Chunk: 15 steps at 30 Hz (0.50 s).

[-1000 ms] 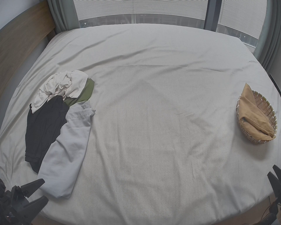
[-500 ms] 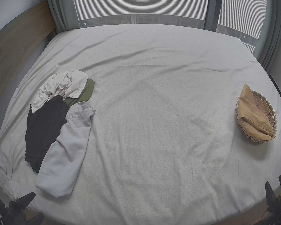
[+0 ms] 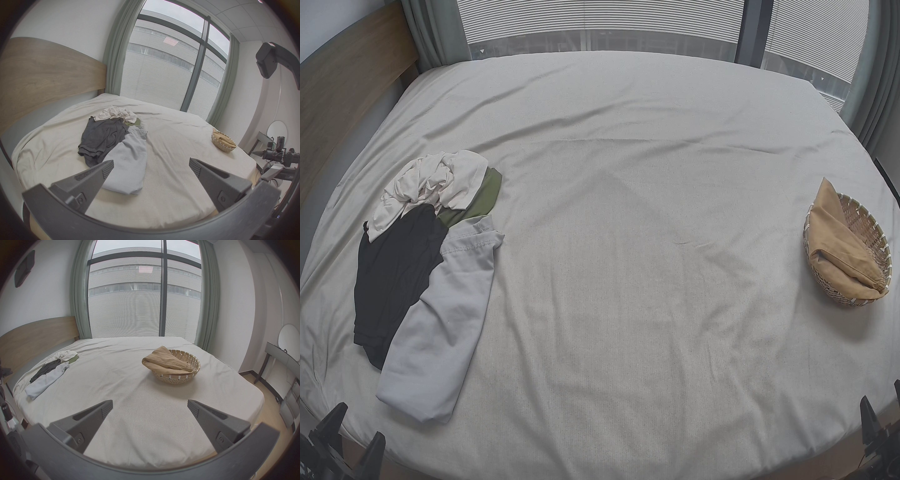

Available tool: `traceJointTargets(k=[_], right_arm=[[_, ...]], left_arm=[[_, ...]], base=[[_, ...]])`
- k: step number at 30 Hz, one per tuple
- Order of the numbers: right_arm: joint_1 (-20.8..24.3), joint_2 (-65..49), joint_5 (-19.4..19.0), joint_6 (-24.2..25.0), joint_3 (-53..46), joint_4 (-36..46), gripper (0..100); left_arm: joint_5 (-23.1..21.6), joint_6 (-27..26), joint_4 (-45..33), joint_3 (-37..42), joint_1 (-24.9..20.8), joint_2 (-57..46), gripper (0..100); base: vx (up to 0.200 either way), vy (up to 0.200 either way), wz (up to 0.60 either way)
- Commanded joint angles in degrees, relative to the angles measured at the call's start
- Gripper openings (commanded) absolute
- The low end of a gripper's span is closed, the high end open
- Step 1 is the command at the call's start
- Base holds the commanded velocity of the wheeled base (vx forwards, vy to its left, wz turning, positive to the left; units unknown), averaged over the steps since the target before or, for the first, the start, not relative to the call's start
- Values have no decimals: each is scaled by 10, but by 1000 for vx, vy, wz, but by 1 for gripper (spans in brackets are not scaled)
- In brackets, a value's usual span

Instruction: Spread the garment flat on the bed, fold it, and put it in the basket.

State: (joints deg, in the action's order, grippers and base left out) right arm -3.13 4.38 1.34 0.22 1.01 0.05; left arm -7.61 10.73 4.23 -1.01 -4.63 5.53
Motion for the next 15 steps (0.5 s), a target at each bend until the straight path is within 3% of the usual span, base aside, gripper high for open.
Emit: traceJointTargets(k=[1,5,6,10,15], right_arm=[[36,-34,-8,-7,-10,0,100],[32,-43,0,-3,-10,0,100],[32,-44,9,1,-10,-1,100],[32,-44,5,3,-10,0,100],[32,-44,6,6,-10,0,100]], left_arm=[[4,-4,0,10,6,-2,100],[9,-26,0,10,11,-3,100],[0,-47,-4,10,47,-35,100],[-15,-127,-5,10,49,-51,100],[24,-79,-30,1,47,-53,100]], base=[[0,0,0],[0,0,0],[0,0,0],[0,0,0],[0,0,0]])
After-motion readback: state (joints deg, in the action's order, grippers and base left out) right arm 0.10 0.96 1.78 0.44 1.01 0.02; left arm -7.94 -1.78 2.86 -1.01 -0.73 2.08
